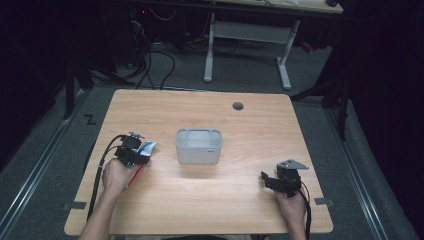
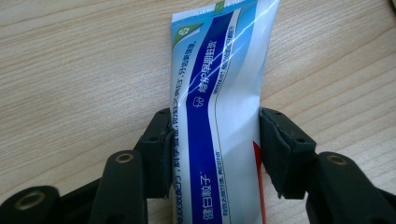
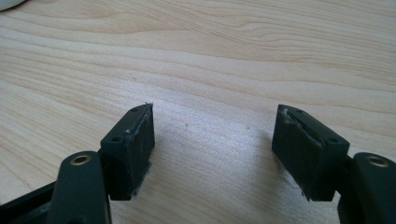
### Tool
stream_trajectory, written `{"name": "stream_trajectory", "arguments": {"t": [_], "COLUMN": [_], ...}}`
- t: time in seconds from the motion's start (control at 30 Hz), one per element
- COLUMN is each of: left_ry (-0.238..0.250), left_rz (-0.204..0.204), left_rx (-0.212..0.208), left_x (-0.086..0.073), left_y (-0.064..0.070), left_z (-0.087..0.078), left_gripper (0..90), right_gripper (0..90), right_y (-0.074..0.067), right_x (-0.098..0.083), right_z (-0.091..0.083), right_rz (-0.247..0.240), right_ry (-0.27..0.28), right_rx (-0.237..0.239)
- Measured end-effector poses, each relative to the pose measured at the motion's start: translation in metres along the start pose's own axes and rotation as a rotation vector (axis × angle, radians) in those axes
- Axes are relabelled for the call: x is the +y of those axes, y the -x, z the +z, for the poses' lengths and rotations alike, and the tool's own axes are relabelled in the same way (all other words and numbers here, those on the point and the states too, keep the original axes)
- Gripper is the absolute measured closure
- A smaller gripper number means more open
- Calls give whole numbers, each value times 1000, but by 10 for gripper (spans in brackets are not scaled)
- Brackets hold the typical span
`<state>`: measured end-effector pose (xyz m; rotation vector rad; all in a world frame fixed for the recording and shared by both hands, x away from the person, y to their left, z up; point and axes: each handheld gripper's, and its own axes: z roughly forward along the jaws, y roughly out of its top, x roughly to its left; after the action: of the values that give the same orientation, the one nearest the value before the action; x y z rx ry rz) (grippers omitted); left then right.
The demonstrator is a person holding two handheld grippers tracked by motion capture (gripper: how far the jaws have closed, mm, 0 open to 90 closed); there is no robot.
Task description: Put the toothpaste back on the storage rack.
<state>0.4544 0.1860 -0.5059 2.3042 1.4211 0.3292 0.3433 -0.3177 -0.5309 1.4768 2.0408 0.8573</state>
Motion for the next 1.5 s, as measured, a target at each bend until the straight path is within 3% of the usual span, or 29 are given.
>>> {"name": "stream_trajectory", "arguments": {"t": [0.27,0.47,0.7,1.03,1.27,1.37,1.5], "left_ry": [3,2,10,68,108,117,155], "left_rz": [15,-10,-12,-7,-31,-15,-5], "left_rx": [-30,-69,-79,-100,-136,-111,-128], "left_x": [0,-1,-2,-4,-5,-5,-3], "left_y": [1,-3,-4,-4,-6,-5,-3], "left_z": [-2,-6,-9,-27,-39,-49,-62], "left_gripper": [595,664,692,710,714,715,715], "right_gripper": [299,299,299,299,298,298,298], "right_y": [0,0,0,0,0,0,0], "right_x": [0,0,0,0,0,0,0], "right_z": [0,0,0,0,0,0,0], "right_rz": [2,3,5,5,5,2,0], "right_ry": [-1,1,0,0,-2,-1,0], "right_rx": [0,0,0,0,1,1,1]}}
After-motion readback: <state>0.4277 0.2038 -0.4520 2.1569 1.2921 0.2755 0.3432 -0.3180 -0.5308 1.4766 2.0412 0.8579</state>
